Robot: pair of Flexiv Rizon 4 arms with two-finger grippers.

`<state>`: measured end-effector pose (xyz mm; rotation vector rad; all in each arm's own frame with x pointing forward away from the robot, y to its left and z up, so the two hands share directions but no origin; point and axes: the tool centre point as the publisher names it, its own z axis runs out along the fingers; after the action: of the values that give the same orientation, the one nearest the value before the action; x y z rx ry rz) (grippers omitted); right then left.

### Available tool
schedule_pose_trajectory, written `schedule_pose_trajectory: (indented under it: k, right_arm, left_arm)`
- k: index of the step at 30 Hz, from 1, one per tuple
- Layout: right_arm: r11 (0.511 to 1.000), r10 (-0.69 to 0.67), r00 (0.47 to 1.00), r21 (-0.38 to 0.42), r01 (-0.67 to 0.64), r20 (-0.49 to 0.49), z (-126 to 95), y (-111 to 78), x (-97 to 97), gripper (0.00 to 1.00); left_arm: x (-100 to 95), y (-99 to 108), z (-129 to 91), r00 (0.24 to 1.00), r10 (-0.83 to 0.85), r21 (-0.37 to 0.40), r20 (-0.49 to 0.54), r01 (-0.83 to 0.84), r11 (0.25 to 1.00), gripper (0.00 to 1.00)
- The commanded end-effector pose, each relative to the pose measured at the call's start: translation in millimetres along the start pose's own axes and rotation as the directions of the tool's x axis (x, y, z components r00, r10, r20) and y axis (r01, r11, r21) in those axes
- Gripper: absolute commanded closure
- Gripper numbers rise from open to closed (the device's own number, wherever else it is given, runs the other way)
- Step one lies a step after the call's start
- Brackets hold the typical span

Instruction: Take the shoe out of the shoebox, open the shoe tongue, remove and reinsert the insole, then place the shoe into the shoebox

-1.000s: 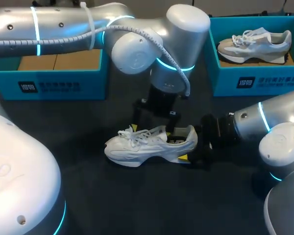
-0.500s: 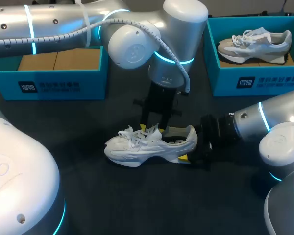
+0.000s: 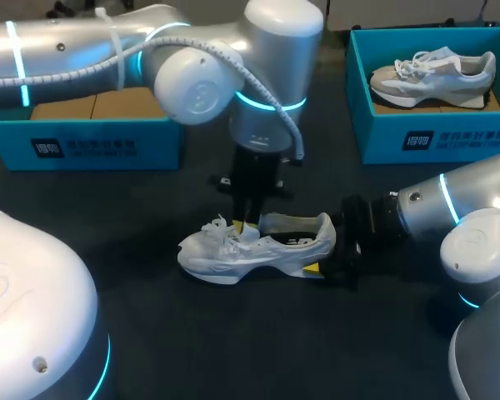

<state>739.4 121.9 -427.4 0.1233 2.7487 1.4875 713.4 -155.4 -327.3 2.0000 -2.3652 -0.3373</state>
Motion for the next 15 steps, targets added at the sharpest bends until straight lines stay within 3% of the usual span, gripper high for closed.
schedule_pose_trajectory:
  k: [1, 15]
  right_arm:
    - [1.000, 0.000, 1.000, 0.003, 0.000, 0.002, 2.3, 0.1, 1.5, 1.00]
    - [1.000, 0.000, 1.000, 0.003, 0.000, 0.002, 2.3, 0.1, 1.5, 1.00]
  left_arm:
    - [-16.7, 7.7, 4.5, 0.998, -0.013, 0.017, -0.065, 0.015, 1.000, 1.00]
    - [-38.3, 2.0, 21.4, 0.996, -0.077, 0.042, -0.050, 0.079, 0.996, 1.00]
